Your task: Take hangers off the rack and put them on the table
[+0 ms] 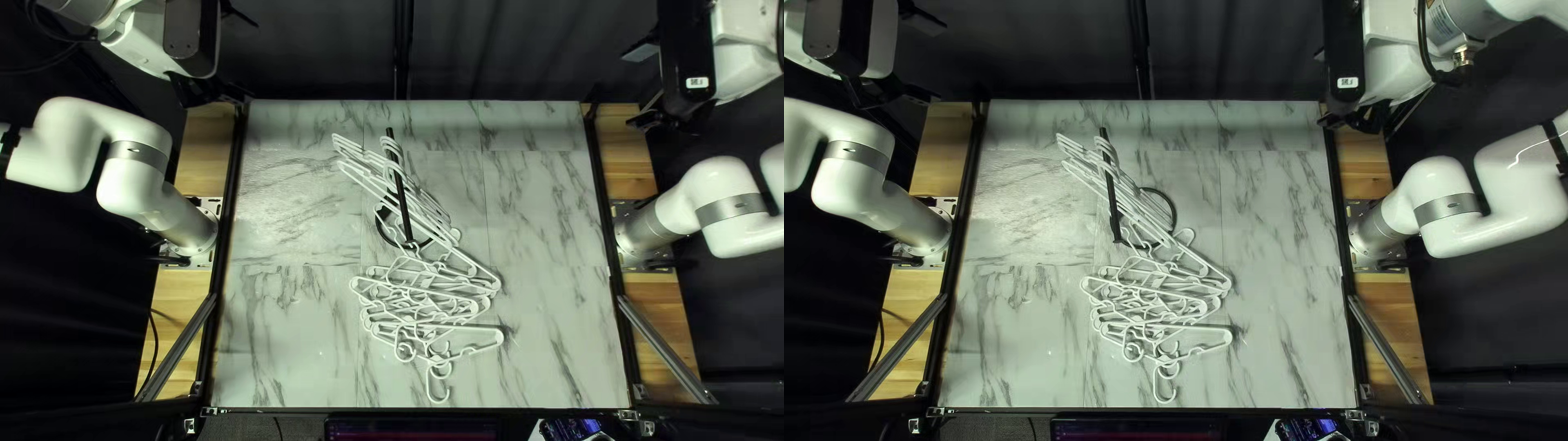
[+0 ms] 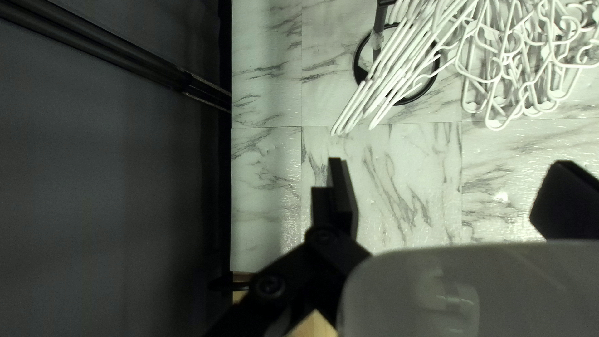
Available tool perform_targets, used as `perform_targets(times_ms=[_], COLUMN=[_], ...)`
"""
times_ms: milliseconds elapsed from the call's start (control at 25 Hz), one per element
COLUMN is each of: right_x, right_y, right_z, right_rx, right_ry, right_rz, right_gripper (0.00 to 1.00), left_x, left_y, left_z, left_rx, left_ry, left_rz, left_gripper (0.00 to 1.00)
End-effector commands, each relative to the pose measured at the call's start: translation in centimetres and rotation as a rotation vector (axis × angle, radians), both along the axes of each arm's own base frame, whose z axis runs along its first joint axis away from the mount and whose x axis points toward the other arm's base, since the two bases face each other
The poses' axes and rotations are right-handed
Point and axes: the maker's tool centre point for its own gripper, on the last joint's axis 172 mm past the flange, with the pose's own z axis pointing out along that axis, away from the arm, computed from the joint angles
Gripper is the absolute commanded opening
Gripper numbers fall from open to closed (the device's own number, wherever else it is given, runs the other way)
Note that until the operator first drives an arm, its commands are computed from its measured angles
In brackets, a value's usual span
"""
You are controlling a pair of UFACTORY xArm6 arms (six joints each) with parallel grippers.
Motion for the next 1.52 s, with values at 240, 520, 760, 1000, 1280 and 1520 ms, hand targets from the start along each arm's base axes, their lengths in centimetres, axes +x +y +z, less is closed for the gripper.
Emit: perform_targets(times_ms=[240, 520, 760, 1000, 1280, 1520], right_x=[0.0, 0.0, 0.0, 0.0, 0.0, 0.0], right_y=[0.0, 0.0, 0.0, 0.0, 0.0, 0.0], right_z=[0.0, 0.0, 0.0, 0.0, 0.0, 0.0], right_rx=[0.000, 0.000, 0.000, 0.000, 0.000, 0.000], right_ry=[0.000, 0.000, 0.000, 0.000, 0.000, 0.000], right_rz=[0.000, 0.000, 0.000, 0.000, 0.000, 0.000], right_gripper=[1.00, 1.00, 1.00, 1.00, 1.00, 1.00], left_x=[2.2, 3.3, 5.4, 6.5, 8.2, 9.3], left_y=[-1.5, -4.1, -6.9, -6.0, -4.0, -3.2], left_z=[-5.0, -14.1, -21.0, -25.6, -28.9, -28.8], left_rx=[-0.026, -0.082, -0.093, -0.062, -0.017, 0.017], left_ry=[0.018, 0.071, 0.176, 0.215, 0.187, 0.132], left_rz=[-0.119, -0.225, -0.322, -0.328, -0.307, -0.281], left_gripper=[1.00, 1.00, 1.00, 1.00, 1.00, 1.00])
